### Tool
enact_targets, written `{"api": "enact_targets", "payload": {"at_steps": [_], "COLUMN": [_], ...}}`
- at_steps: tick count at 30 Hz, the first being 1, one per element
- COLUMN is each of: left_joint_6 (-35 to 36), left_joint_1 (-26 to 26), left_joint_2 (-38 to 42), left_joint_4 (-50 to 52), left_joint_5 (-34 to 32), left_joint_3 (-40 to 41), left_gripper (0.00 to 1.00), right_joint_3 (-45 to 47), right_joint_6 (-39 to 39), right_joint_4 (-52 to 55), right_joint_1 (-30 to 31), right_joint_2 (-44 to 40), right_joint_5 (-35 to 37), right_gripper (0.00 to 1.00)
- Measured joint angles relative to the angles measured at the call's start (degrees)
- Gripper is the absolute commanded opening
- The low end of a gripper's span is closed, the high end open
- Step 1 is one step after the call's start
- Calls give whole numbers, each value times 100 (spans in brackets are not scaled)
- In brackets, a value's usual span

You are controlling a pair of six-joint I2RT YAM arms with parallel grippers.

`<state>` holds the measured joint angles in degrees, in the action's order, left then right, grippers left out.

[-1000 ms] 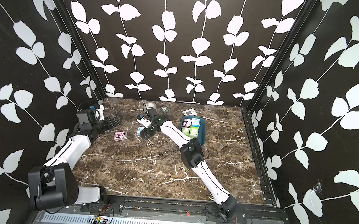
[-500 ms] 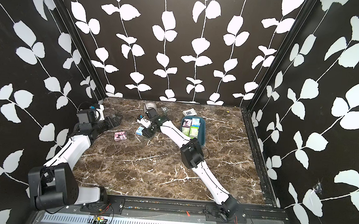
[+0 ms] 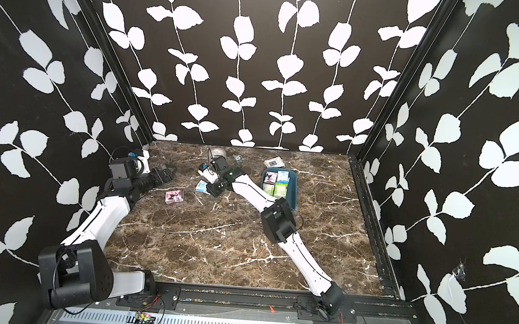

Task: Put the pocket tissues into the storage box
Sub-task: Pick up the pocket tissues from the center of the board, then place the pocket tissues in the storage box.

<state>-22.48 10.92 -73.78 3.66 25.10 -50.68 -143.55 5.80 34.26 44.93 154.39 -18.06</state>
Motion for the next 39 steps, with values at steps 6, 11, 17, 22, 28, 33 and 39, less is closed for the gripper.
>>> {"api": "enact_targets", "payload": {"at_steps": [6, 11, 17, 22, 28, 33, 39], "left_joint_6": [9, 116, 170, 240, 282, 302, 328], "left_joint_1": [-146, -619, -1224, -1674, -2046, -2227, -2280], "left_joint_2": [17, 9, -232, -697, -1200, -1414, -1478], "left_joint_4": [101, 208, 131, 22, -125, -229, -273], "left_joint_5": [-44, -155, -192, -197, -179, -173, -177], "left_joint_3": [-114, -323, -614, -800, -1036, -1224, -1263], "left_gripper": [99, 99, 99, 99, 99, 99, 99], "right_joint_3": [756, 1749, 3829, 5403, 6951, 7643, 7691], "right_joint_6": [-238, -343, -546, -656, -986, -1307, -1537], "right_joint_4": [-345, -713, -1453, -1683, -1705, -1569, -1453], "right_joint_1": [-101, -258, -612, -1014, -1493, -1727, -1827], "right_joint_2": [-721, -1751, -3460, -4771, -6000, -6474, -6492], "right_joint_5": [-79, -90, 0, 459, 1309, 2085, 2715], "right_gripper": [21, 20, 20, 20, 21, 22, 22]}}
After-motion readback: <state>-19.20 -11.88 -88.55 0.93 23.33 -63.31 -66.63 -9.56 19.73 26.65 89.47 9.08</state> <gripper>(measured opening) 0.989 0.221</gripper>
